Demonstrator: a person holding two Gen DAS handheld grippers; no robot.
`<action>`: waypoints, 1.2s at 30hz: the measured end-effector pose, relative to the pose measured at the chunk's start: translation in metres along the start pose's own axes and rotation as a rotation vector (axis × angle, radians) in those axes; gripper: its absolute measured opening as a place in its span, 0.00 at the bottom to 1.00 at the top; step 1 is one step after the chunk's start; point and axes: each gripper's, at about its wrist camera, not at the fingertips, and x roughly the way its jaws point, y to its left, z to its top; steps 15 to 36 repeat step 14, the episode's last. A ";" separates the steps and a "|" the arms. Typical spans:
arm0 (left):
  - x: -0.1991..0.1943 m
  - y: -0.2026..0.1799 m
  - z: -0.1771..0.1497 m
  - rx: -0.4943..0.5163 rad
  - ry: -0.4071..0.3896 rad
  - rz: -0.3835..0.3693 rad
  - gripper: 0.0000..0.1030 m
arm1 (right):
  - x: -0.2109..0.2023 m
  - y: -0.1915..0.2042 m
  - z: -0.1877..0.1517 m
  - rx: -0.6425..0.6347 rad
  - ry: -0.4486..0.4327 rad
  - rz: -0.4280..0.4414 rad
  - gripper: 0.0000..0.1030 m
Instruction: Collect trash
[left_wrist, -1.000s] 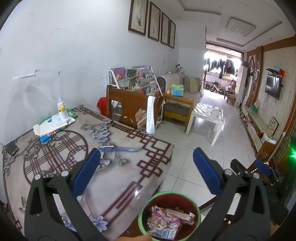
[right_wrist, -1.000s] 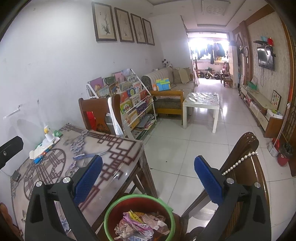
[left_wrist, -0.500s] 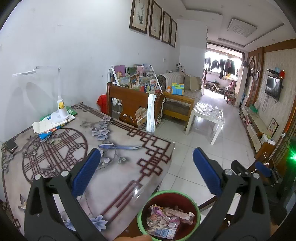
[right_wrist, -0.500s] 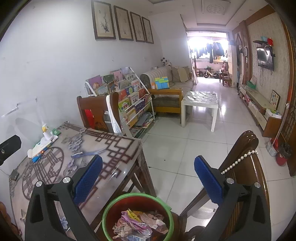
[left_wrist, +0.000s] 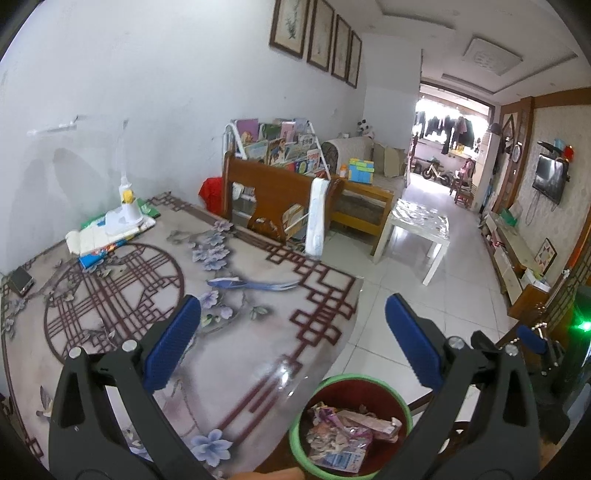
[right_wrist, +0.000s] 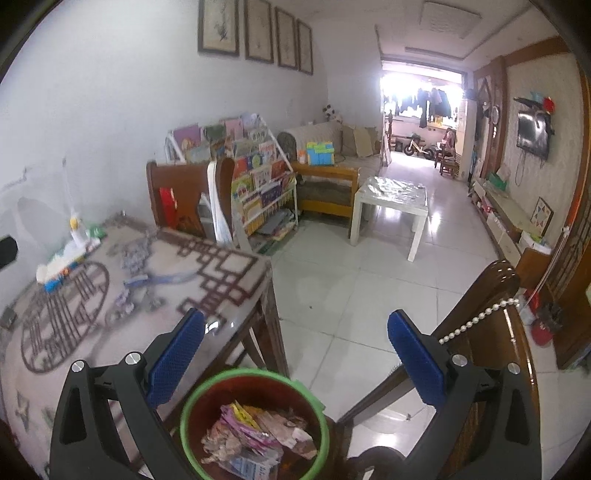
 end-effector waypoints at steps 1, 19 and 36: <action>0.003 0.010 0.001 -0.011 0.003 -0.006 0.95 | 0.002 0.006 -0.001 -0.015 0.012 0.002 0.93; 0.110 0.281 -0.015 0.084 0.134 0.302 0.95 | 0.077 0.222 -0.062 0.299 0.344 0.165 0.93; 0.110 0.281 -0.015 0.084 0.134 0.302 0.95 | 0.077 0.222 -0.062 0.299 0.344 0.165 0.93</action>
